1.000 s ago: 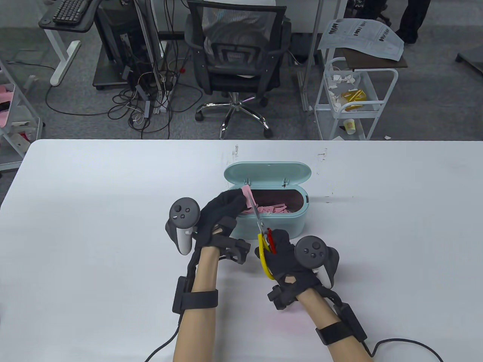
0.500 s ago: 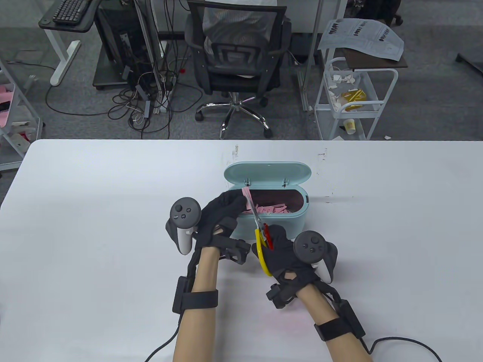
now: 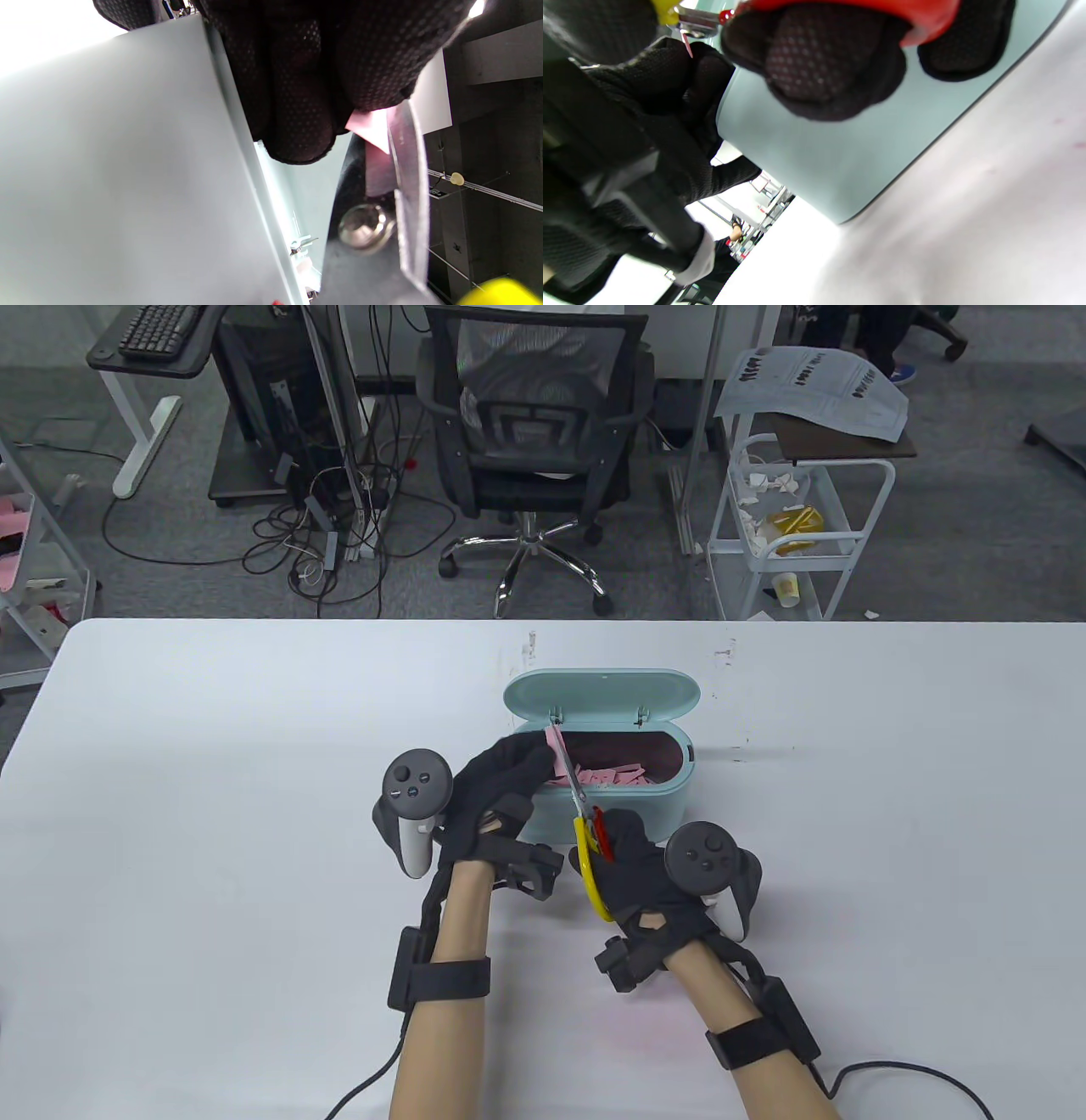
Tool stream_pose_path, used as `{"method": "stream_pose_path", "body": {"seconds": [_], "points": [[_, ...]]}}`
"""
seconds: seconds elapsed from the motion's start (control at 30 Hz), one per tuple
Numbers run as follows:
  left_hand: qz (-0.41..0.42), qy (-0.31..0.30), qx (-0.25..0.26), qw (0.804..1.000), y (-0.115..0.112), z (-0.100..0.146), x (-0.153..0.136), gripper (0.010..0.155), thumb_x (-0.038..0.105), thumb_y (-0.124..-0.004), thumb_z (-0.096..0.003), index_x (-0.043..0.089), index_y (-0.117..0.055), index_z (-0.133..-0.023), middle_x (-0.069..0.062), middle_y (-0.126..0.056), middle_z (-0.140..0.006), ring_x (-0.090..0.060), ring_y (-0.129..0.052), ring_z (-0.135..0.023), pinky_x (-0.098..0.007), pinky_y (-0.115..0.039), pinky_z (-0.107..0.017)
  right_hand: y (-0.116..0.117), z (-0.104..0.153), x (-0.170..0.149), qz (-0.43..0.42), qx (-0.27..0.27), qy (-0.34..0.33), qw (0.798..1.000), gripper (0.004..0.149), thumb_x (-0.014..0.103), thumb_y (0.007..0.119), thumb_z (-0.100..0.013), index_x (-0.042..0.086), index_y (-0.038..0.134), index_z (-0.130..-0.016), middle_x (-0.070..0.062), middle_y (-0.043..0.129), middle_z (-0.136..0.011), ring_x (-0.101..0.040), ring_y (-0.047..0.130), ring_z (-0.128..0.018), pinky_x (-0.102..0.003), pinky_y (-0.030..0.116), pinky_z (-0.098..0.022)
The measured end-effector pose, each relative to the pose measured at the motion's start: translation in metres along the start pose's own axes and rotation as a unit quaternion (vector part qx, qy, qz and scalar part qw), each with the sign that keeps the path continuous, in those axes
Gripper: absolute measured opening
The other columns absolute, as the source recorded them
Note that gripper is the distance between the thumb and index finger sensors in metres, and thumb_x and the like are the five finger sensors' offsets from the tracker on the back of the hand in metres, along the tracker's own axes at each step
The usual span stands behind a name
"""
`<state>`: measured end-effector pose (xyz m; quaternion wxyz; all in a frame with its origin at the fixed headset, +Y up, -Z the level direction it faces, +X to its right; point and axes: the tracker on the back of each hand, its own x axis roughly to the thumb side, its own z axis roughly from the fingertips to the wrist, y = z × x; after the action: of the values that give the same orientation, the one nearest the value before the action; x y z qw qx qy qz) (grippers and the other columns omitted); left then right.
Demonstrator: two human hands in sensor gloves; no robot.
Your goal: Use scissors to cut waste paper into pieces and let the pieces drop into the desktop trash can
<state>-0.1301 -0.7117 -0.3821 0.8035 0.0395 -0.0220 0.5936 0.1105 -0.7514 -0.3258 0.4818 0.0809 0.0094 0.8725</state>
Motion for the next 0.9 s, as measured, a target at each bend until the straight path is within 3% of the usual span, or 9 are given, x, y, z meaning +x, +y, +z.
{"method": "stream_pose_path", "body": {"seconds": [0.13, 0.47, 0.9], "points": [[-0.007, -0.001, 0.0, 1.0, 0.0001, -0.0002, 0.0004, 0.035, 0.047, -0.085, -0.0471, 0.033, -0.095, -0.078, 0.008, -0.109, -0.067, -0.015, -0.104, -0.067, -0.064, -0.052, -0.074, 0.0025, -0.0028, 0.003, -0.007, 0.014, 0.008, 1.0, 0.079, 0.067, 0.068, -0.038, 0.016, 0.043, -0.093, 0.005, 0.082, -0.069, -0.018, 0.097, -0.038, -0.062, 0.069, -0.054], [-0.011, -0.002, -0.002, 1.0, -0.0005, -0.0002, 0.001, 0.036, 0.047, -0.086, -0.0468, 0.033, -0.095, -0.078, 0.008, -0.109, -0.067, -0.016, -0.103, -0.067, -0.064, -0.052, -0.074, 0.0021, -0.0059, 0.0023, -0.02, 0.018, 0.018, 0.999, 0.079, 0.066, 0.068, -0.038, 0.015, 0.044, -0.093, 0.005, 0.083, -0.068, -0.019, 0.097, -0.038, -0.061, 0.069, -0.054], [-0.013, -0.001, 0.001, 1.0, -0.001, -0.0002, 0.0008, 0.035, 0.047, -0.086, -0.0467, 0.033, -0.095, -0.078, 0.008, -0.109, -0.067, -0.016, -0.104, -0.067, -0.064, -0.053, -0.074, -0.0022, -0.0054, -0.0027, -0.08, -0.004, 0.029, 0.996, 0.072, 0.06, 0.073, -0.036, 0.012, 0.054, -0.086, 0.01, 0.09, -0.055, -0.011, 0.1, -0.021, -0.055, 0.078, -0.05]]}}
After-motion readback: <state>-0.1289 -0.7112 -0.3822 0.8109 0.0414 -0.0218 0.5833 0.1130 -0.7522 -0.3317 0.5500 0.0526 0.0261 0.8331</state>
